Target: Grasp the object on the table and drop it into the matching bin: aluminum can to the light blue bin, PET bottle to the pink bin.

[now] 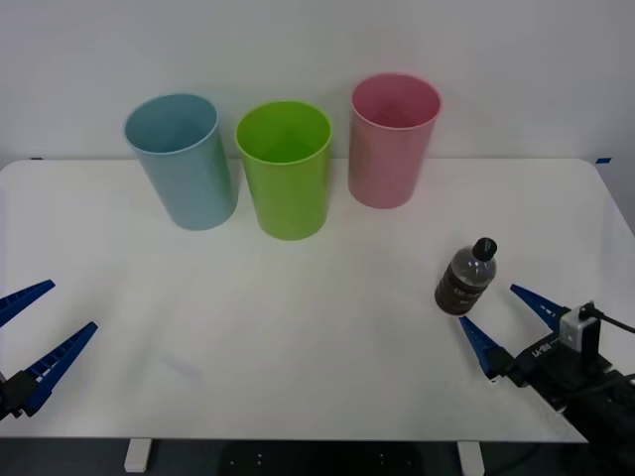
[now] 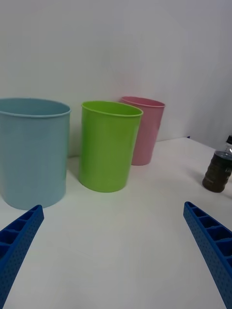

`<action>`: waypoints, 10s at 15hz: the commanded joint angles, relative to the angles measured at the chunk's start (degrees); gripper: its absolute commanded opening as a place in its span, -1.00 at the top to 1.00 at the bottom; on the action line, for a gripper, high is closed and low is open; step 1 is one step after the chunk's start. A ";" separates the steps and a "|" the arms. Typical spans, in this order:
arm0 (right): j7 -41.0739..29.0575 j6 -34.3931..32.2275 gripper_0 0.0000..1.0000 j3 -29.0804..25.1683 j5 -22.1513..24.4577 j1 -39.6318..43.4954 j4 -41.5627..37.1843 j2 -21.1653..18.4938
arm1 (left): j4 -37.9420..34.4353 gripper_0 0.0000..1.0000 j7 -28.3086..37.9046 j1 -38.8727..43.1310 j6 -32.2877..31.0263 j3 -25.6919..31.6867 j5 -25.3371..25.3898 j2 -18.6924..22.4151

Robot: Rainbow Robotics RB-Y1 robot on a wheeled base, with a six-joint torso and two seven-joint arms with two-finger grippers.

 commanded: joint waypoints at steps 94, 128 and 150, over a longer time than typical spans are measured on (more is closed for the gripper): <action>-42.95 20.81 0.84 8.77 27.85 -67.43 33.05 1.32 | 0.00 -1.00 0.00 0.00 0.00 0.00 0.00 0.00; -37.50 5.17 -1.00 6.49 11.86 -32.71 -3.34 -11.86 | 0.00 -1.00 0.00 0.00 0.00 0.00 0.00 0.00; -25.72 -18.03 -1.00 -9.51 8.60 -3.00 -10.46 -16.26 | 0.00 -1.00 0.00 0.00 0.00 0.00 0.00 0.00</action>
